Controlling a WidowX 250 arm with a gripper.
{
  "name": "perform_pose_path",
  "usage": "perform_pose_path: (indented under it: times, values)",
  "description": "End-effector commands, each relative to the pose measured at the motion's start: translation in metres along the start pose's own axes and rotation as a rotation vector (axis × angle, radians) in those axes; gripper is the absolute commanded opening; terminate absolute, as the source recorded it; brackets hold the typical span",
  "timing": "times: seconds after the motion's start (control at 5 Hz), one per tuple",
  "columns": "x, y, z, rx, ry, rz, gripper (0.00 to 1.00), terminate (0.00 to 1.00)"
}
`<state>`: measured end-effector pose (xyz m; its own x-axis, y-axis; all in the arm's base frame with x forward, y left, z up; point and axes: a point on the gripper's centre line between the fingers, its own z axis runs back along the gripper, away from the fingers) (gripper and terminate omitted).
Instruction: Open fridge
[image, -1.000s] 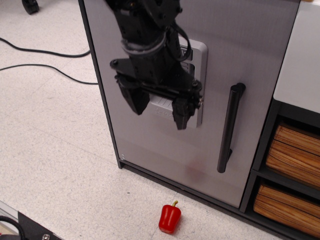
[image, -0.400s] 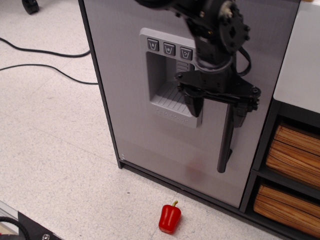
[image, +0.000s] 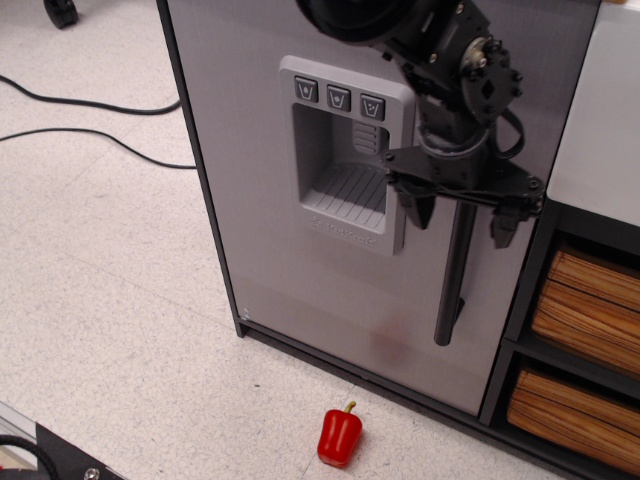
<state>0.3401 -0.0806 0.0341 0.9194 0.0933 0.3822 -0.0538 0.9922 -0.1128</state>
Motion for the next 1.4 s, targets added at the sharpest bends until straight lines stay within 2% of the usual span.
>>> perform_pose_path:
  times: [0.0, 0.2, 0.4, 0.8, 1.0, 1.2]
  values:
    - [0.020, -0.006, 0.004, -0.023, -0.105, -0.006, 1.00, 0.00]
    - [0.026, -0.006, 0.001, -0.012, -0.104, 0.007, 1.00, 0.00]
    - [0.027, -0.007, -0.001, -0.010, -0.114, 0.006, 0.00, 0.00]
    - [0.031, -0.007, -0.007, 0.013, -0.176, 0.004, 0.00, 0.00]
    - [0.025, -0.005, -0.007, 0.025, -0.190, -0.013, 0.00, 0.00]
    - [0.010, -0.002, 0.003, 0.013, -0.189, -0.038, 0.00, 0.00]
